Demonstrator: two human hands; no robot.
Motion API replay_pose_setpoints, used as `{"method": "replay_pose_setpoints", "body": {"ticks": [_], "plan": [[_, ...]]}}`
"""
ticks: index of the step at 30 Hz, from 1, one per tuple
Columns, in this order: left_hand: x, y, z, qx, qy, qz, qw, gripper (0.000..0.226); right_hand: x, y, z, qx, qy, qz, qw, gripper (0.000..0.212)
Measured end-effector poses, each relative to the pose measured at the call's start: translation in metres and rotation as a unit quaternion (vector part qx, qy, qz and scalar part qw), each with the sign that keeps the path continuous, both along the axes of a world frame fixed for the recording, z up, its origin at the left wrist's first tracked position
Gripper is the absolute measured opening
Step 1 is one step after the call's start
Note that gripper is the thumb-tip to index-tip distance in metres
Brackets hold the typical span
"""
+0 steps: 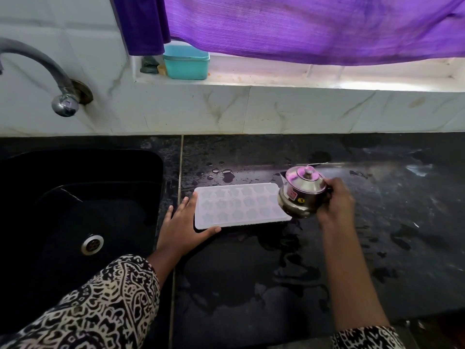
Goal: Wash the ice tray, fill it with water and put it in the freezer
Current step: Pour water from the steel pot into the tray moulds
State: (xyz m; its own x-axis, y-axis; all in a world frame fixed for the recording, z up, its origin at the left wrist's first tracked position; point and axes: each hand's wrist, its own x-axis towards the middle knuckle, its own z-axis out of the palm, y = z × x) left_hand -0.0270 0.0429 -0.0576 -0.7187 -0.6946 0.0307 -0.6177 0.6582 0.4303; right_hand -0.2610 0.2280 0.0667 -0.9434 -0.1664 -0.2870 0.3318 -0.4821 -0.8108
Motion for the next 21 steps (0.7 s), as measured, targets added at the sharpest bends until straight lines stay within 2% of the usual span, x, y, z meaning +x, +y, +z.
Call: {"method": "replay_pose_setpoints", "body": {"ticks": [5,9,16,21], "plan": [[0.000,0.000,0.000,0.006,0.000,0.000,1.000,0.119,0.006,-0.044,0.002,-0.035,-0.018,0.068,0.997,0.016],[0.000,0.000,0.002,0.006,-0.009,0.000,1.000,0.119,0.008,-0.083,0.005,-0.039,-0.007,0.097,0.994,0.023],[-0.001,-0.002,0.003,0.018,-0.010,0.000,1.000,0.123,0.013,-0.147,-0.017,0.005,-0.005,0.144,0.990,0.022],[-0.001,-0.003,0.004,0.029,-0.008,-0.003,1.000,0.126,0.012,-0.174,-0.041,0.036,-0.027,0.169,0.985,0.029]]}}
